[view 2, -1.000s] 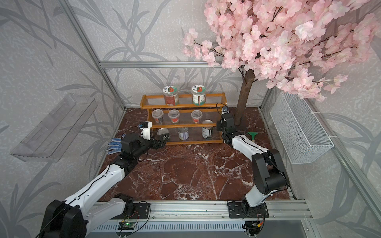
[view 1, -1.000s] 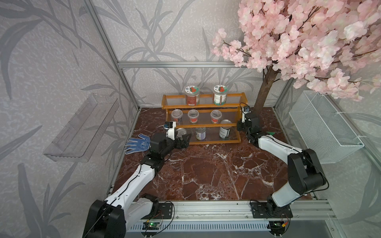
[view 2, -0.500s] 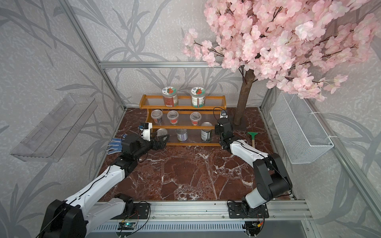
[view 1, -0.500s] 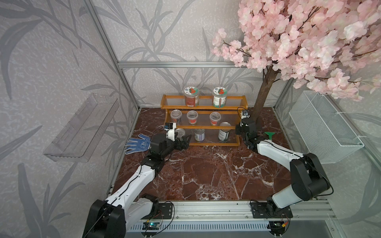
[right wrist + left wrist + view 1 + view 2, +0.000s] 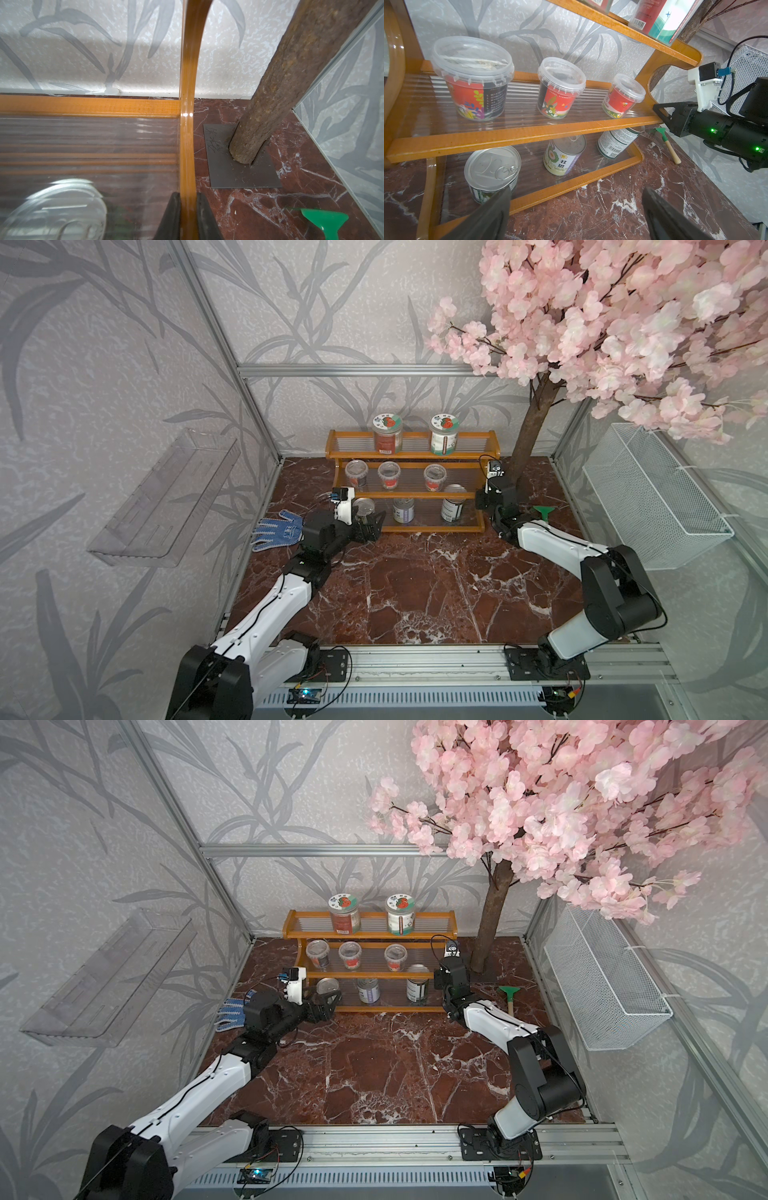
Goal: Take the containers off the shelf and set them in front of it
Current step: Adjust the shelf at the center of the board.
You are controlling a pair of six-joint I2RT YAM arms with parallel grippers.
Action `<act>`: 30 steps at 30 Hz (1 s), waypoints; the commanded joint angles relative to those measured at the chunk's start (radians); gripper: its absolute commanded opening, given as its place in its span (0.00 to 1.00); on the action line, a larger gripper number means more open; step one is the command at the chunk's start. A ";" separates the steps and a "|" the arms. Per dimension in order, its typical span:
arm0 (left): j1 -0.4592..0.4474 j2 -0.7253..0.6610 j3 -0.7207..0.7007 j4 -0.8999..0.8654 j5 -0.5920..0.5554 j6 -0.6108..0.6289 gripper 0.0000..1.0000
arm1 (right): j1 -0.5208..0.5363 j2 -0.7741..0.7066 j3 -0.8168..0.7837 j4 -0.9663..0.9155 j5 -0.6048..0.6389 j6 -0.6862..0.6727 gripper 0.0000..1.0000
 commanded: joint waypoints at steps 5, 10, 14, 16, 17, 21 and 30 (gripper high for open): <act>-0.003 -0.002 0.013 0.006 0.012 0.018 1.00 | -0.028 -0.011 0.007 0.024 0.137 -0.005 0.21; -0.003 -0.001 0.029 -0.002 0.013 0.023 1.00 | -0.027 -0.026 -0.006 0.033 0.137 -0.013 0.33; -0.003 -0.006 0.048 -0.019 0.013 0.033 1.00 | -0.029 -0.060 -0.030 0.049 0.125 -0.034 0.41; -0.003 -0.011 0.060 -0.038 0.011 0.043 1.00 | -0.030 -0.086 -0.048 0.047 0.105 -0.041 0.46; -0.003 -0.013 0.067 -0.047 0.014 0.049 1.00 | -0.029 -0.108 -0.060 0.047 0.091 -0.042 0.49; -0.003 -0.019 0.102 -0.089 0.007 0.075 1.00 | -0.029 -0.186 -0.092 0.002 0.030 -0.041 0.63; -0.006 -0.025 0.238 -0.210 -0.053 0.161 1.00 | -0.036 -0.482 -0.125 -0.221 -0.356 -0.072 0.80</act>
